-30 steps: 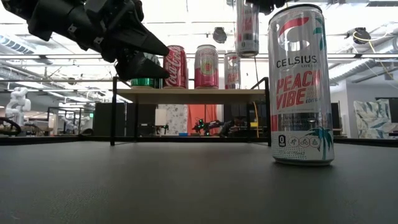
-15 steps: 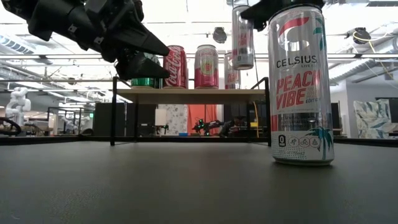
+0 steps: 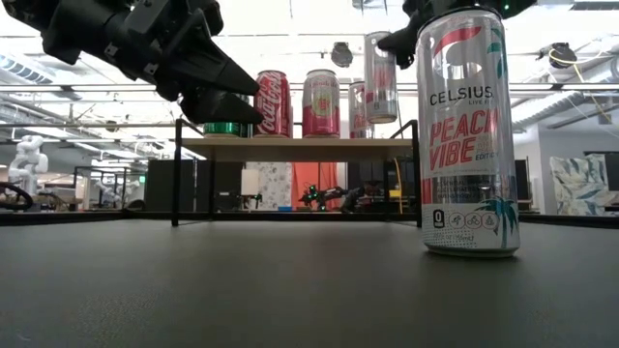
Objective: Place canned beverage on shelf
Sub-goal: Put the top white soda can on the shelf aligned with the other white soda can
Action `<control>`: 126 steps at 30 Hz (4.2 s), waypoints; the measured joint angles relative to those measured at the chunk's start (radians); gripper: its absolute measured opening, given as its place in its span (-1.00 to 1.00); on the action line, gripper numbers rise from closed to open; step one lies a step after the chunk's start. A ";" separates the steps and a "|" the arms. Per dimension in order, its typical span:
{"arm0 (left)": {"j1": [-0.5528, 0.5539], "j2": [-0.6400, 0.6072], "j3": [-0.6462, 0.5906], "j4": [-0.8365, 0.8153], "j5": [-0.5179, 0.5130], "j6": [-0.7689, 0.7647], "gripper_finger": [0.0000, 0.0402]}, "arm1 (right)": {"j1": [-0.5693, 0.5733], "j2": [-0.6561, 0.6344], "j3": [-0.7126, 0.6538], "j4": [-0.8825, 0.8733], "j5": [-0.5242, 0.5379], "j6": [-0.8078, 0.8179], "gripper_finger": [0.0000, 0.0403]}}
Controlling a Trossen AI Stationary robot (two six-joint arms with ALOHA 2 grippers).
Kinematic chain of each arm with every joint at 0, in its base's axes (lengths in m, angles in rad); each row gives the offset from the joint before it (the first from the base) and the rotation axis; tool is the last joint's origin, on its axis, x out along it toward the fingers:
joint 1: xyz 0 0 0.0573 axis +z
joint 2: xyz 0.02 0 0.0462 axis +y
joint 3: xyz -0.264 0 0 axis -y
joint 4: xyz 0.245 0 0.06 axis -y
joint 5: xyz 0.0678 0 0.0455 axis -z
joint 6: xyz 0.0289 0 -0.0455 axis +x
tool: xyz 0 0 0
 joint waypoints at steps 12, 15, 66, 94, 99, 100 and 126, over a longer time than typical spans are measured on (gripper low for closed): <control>0.000 0.000 0.000 -0.003 0.003 0.057 0.78 | -0.070 0.101 0.000 0.094 -0.099 -0.016 0.17; 0.000 0.000 0.000 -0.004 0.003 0.057 0.78 | -0.080 0.118 0.000 0.127 -0.099 -0.012 0.17; 0.000 0.000 -0.001 -0.047 0.005 0.047 0.78 | -0.072 0.164 0.000 0.105 -0.066 -0.026 0.17; 0.000 0.000 -0.001 -0.048 0.005 0.047 0.78 | -0.066 0.186 0.000 0.103 -0.066 0.018 0.41; 0.000 0.000 -0.001 -0.048 0.005 0.047 0.78 | -0.066 0.186 0.000 0.107 -0.066 0.017 0.46; 0.000 0.000 -0.001 -0.048 0.005 0.047 0.78 | -0.066 0.186 0.000 0.108 -0.066 0.017 0.47; 0.000 0.000 0.000 -0.049 0.030 0.049 0.78 | -0.063 -0.018 0.000 0.157 0.062 0.129 0.48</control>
